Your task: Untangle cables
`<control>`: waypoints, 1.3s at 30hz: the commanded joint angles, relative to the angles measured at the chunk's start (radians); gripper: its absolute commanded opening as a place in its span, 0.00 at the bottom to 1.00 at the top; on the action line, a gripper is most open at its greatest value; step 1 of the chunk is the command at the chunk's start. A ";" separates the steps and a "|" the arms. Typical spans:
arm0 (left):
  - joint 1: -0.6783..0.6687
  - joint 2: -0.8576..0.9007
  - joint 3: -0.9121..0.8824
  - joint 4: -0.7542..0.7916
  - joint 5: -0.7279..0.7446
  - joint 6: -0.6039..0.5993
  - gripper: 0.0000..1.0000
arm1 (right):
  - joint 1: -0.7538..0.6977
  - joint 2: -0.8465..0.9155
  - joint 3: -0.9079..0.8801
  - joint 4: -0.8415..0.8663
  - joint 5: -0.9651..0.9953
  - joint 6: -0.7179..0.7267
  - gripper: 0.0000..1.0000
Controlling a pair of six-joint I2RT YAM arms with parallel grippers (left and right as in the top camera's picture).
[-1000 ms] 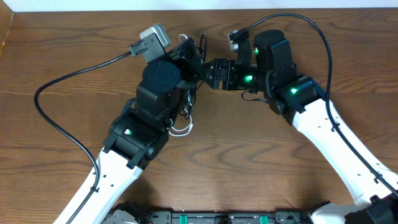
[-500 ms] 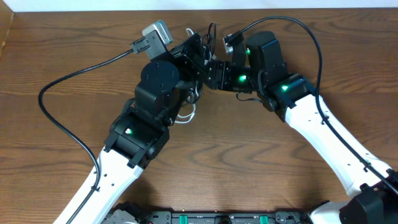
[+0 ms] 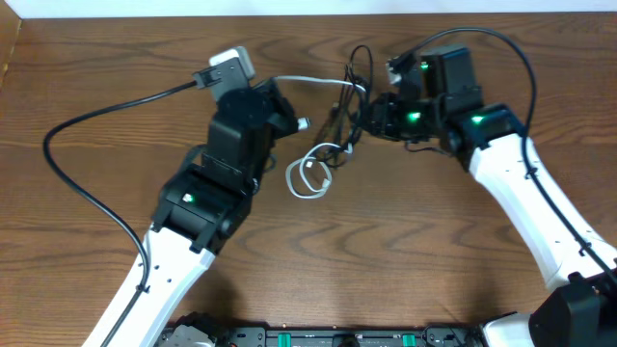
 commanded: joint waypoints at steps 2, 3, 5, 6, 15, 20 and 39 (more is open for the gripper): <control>0.069 -0.006 0.031 -0.046 -0.038 0.097 0.08 | -0.073 0.001 0.008 -0.047 -0.077 -0.158 0.01; 0.078 -0.006 0.031 -0.054 -0.034 0.111 0.08 | -0.082 0.001 0.008 -0.054 -0.090 -0.177 0.01; 0.092 -0.006 0.031 -0.072 -0.031 0.140 0.08 | -0.098 0.001 0.008 -0.075 -0.111 -0.220 0.01; 0.094 -0.006 0.031 -0.076 -0.031 0.159 0.08 | -0.102 0.001 0.008 -0.088 -0.111 -0.238 0.01; 0.104 -0.006 0.031 -0.138 -0.032 0.282 0.08 | -0.115 -0.006 0.033 -0.209 -0.101 -0.372 0.01; 0.150 -0.006 0.031 -0.195 -0.032 0.281 0.08 | -0.145 -0.018 0.112 -0.333 -0.030 -0.405 0.01; 0.280 -0.006 0.031 -0.286 -0.032 0.280 0.08 | -0.238 -0.020 0.393 -0.592 0.053 -0.521 0.02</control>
